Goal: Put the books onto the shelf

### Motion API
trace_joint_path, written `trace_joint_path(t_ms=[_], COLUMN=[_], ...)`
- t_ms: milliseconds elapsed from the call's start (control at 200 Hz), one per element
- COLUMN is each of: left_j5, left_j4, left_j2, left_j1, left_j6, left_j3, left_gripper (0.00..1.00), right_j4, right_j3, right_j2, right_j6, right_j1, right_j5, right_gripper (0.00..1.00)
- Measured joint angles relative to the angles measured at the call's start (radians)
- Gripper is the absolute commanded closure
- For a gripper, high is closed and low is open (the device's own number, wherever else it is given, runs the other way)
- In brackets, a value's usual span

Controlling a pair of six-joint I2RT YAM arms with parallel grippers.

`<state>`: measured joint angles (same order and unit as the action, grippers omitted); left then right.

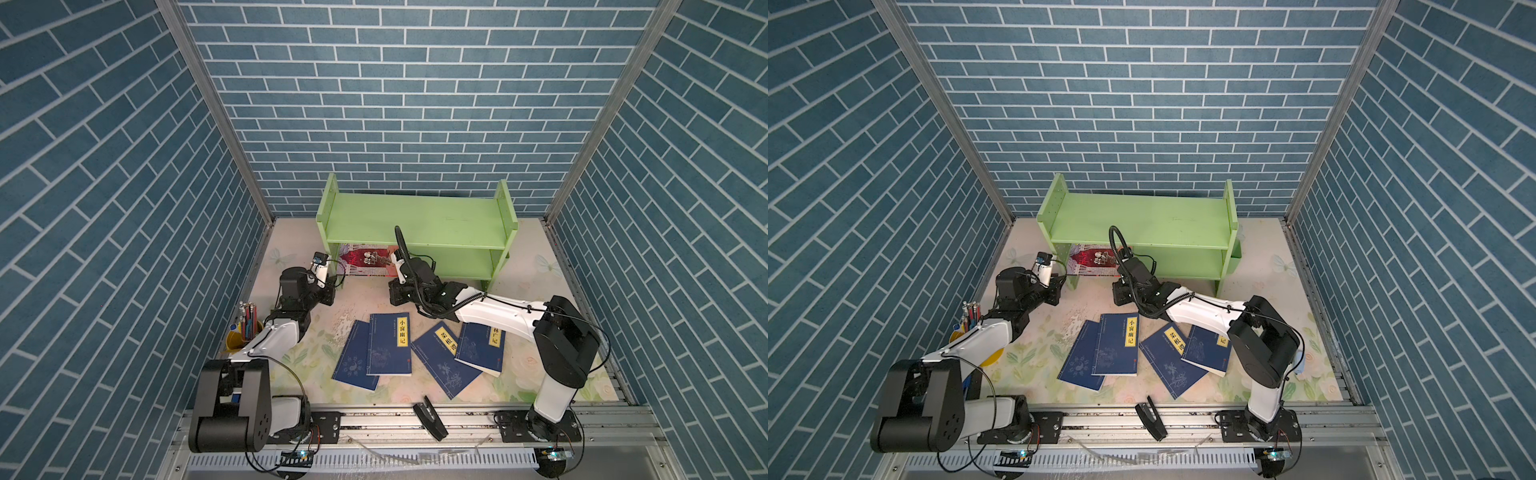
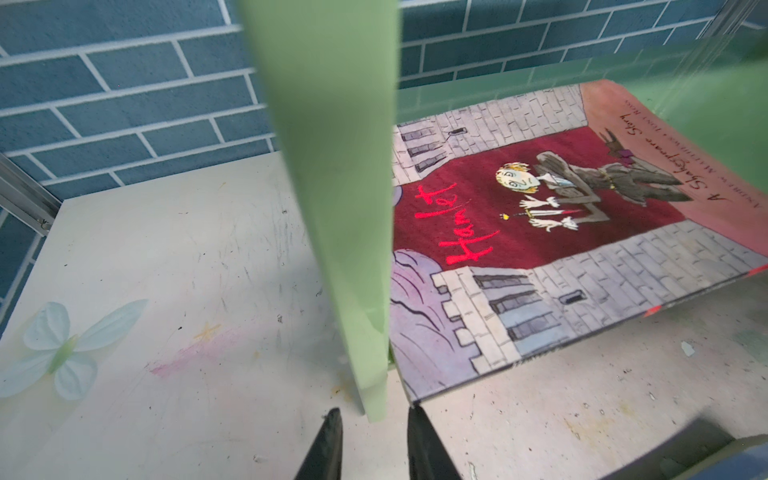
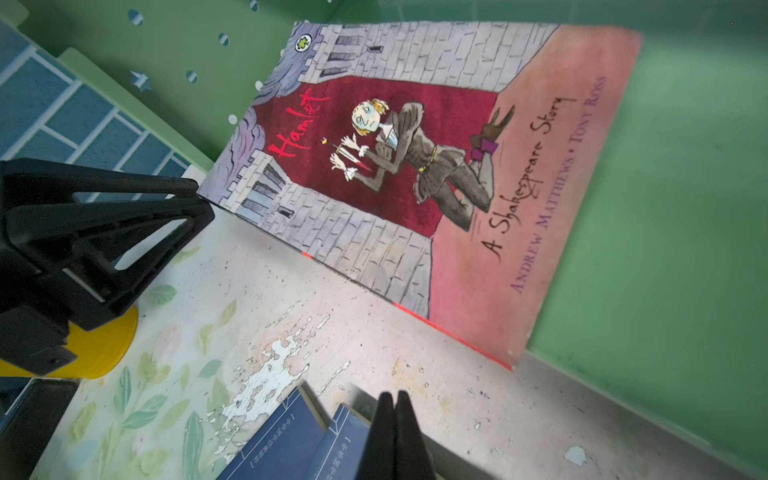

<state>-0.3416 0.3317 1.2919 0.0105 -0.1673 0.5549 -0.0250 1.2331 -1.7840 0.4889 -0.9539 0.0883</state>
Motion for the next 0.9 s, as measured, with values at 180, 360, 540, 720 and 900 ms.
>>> trace_joint_path(t_ms=[180, 360, 540, 720, 900], left_j5=[0.000, 0.002, -0.003, -0.021, -0.023], left_j4=[0.008, 0.011, 0.008, -0.011, -0.012], left_j2=[0.016, 0.032, 0.032, -0.014, -0.049], left_j1=[0.000, 0.000, 0.000, 0.000, 0.000], left_j6=[0.006, 0.016, 0.017, -0.005, -0.010], left_j3=[0.000, 0.008, 0.009, -0.003, -0.011], left_gripper=[0.70, 0.71, 0.74, 0.72, 0.71], right_j4=[0.001, 0.001, 0.002, 0.002, 0.002], right_j3=[0.000, 0.000, 0.000, 0.000, 0.000], right_j2=[0.000, 0.000, 0.000, 0.000, 0.000], right_j6=[0.000, 0.000, 0.000, 0.000, 0.000], right_j1=[0.000, 0.000, 0.000, 0.000, 0.000], right_j5=[0.001, 0.002, 0.001, 0.002, 0.001], right_gripper=[1.00, 1.00, 1.00, 1.00, 1.00])
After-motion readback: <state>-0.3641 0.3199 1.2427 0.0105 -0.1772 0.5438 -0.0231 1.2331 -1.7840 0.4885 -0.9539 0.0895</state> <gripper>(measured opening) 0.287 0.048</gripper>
